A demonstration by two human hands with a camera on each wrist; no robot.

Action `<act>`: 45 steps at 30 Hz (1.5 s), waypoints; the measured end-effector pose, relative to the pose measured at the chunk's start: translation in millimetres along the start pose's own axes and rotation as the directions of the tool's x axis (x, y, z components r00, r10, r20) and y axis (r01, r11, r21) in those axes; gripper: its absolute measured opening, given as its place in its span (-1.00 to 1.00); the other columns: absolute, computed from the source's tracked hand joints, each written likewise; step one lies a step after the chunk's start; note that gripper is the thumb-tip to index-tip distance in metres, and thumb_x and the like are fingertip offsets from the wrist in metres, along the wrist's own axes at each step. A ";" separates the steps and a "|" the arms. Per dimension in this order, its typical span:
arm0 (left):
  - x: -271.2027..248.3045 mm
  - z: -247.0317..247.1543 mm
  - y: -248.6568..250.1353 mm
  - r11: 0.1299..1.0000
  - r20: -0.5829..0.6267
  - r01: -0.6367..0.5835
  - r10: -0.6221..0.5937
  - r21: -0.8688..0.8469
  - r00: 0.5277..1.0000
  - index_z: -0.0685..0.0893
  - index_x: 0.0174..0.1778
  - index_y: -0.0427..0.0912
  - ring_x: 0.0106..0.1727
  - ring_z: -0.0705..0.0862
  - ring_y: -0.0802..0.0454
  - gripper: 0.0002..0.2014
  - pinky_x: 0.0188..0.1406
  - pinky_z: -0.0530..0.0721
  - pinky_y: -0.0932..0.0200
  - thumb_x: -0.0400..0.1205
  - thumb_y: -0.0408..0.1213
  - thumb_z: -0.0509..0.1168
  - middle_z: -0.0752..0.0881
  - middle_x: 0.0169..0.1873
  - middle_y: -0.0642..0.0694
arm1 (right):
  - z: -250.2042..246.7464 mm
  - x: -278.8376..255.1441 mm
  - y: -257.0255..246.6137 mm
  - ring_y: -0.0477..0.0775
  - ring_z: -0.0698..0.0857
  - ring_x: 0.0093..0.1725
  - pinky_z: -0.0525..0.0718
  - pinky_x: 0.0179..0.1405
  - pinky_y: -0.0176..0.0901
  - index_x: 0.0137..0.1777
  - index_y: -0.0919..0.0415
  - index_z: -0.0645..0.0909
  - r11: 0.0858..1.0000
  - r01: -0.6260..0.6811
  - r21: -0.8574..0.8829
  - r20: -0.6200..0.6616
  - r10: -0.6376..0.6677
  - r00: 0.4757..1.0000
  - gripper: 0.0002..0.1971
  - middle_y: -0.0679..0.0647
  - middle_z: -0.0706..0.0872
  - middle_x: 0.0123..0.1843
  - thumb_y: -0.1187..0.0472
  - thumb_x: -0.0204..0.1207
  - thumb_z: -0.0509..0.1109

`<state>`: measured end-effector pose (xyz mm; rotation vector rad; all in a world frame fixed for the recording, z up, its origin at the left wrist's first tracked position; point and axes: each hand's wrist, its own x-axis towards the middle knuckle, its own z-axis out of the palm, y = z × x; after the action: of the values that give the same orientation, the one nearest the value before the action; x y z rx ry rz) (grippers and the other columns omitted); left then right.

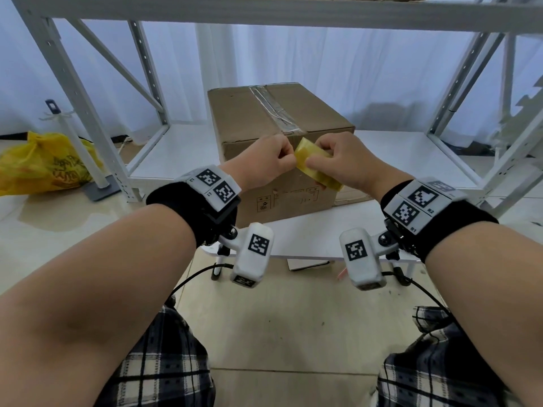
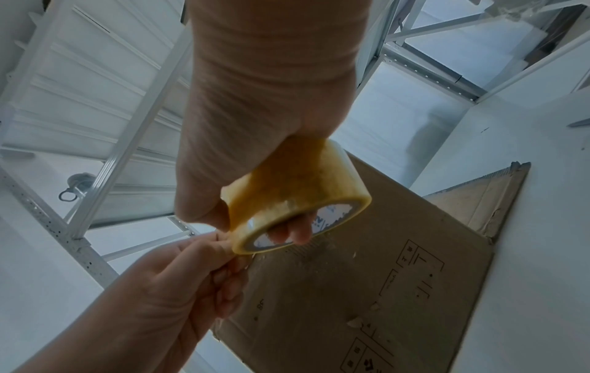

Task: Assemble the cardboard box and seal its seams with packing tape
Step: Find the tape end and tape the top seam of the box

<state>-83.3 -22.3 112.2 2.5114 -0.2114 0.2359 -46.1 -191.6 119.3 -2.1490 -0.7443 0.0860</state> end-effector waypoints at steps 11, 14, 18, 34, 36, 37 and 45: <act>-1.0 -1.0 -3.7 0.991 -0.043 0.013 -0.019 -0.135 0.999 0.67 0.25 -0.22 -0.10 0.74 0.04 -0.75 0.12 0.68 0.15 0.69 -0.28 0.23 0.77 -0.11 -0.10 | -1.4 3.0 7.3 0.03 0.76 -0.49 0.69 -0.50 -0.19 -0.08 0.34 0.54 0.999 -0.039 0.023 -0.037 0.040 0.999 -0.81 0.19 0.71 -0.29 0.18 0.58 0.35; 0.6 2.6 -2.5 0.994 -0.063 0.015 -0.022 -0.104 0.998 0.79 0.05 -0.23 -0.09 0.74 -0.16 -0.78 0.11 0.69 -0.07 0.65 -0.32 0.24 0.79 -0.16 -0.18 | 2.7 5.1 4.8 0.06 0.77 -0.47 0.67 -0.52 -0.22 -0.15 0.25 0.53 1.000 -0.030 0.000 -0.051 0.030 0.998 -0.84 0.16 0.72 -0.32 0.16 0.56 0.36; 2.9 5.0 -1.0 0.993 -0.105 0.050 -0.061 -0.106 0.993 0.82 -0.17 -0.28 -0.17 0.76 -0.24 -0.81 0.00 0.73 -0.15 0.57 -0.38 0.28 0.80 -0.30 -0.20 | 6.3 10.1 5.7 0.06 0.76 -0.48 0.61 -0.52 -0.22 -0.28 0.19 0.46 0.996 -0.024 -0.080 -0.079 0.018 0.997 -0.77 0.05 0.65 -0.42 0.11 0.50 0.38; 2.3 8.2 -9.4 0.999 -0.067 0.015 -0.012 0.045 0.998 0.63 -0.20 -0.21 -0.39 0.47 0.12 -0.91 -0.37 0.46 0.31 0.53 -0.27 0.37 0.55 -0.42 0.03 | 4.4 10.3 9.8 0.01 0.51 -0.37 0.54 -0.32 -0.06 -0.20 0.29 0.58 0.942 0.148 -0.302 0.036 -0.144 0.989 -0.74 -0.02 0.54 -0.38 0.07 0.40 0.45; 1.7 8.9 -8.3 0.999 -0.011 0.015 -0.015 0.034 1.000 0.59 -0.25 -0.18 -0.39 0.46 0.12 -0.90 -0.36 0.45 0.31 0.53 -0.27 0.37 0.53 -0.41 0.02 | 6.2 11.9 13.2 0.01 0.51 -0.35 0.54 -0.28 -0.04 -0.20 0.24 0.56 0.915 0.133 -0.381 0.053 -0.121 0.991 -0.73 -0.04 0.54 -0.35 0.02 0.42 0.43; 1.5 9.8 -7.7 1.000 0.018 0.015 -0.015 0.024 1.000 0.57 -0.28 -0.16 -0.39 0.46 0.12 -0.88 -0.36 0.46 0.31 0.53 -0.28 0.37 0.53 -0.41 0.02 | 7.1 11.9 14.7 0.01 0.51 -0.34 0.53 -0.27 -0.05 -0.19 0.23 0.56 0.899 0.126 -0.419 0.066 -0.108 0.992 -0.73 -0.05 0.53 -0.34 0.00 0.43 0.43; -0.3 9.6 -10.5 0.960 0.058 0.154 -0.144 -0.233 0.988 0.65 -0.17 -0.32 -0.27 0.59 0.03 -0.80 -0.12 0.63 0.10 0.61 -0.24 0.26 0.66 -0.31 -0.15 | 5.2 14.3 18.6 0.07 0.55 -0.30 0.63 -0.24 0.05 -0.12 0.34 0.59 0.913 0.119 -0.389 0.103 -0.086 0.991 -0.67 0.06 0.58 -0.29 0.02 0.45 0.43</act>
<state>-80.3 -19.4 98.5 2.2823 -0.0614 0.0923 -27.0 -189.1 104.9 -2.4943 -0.9911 -0.0337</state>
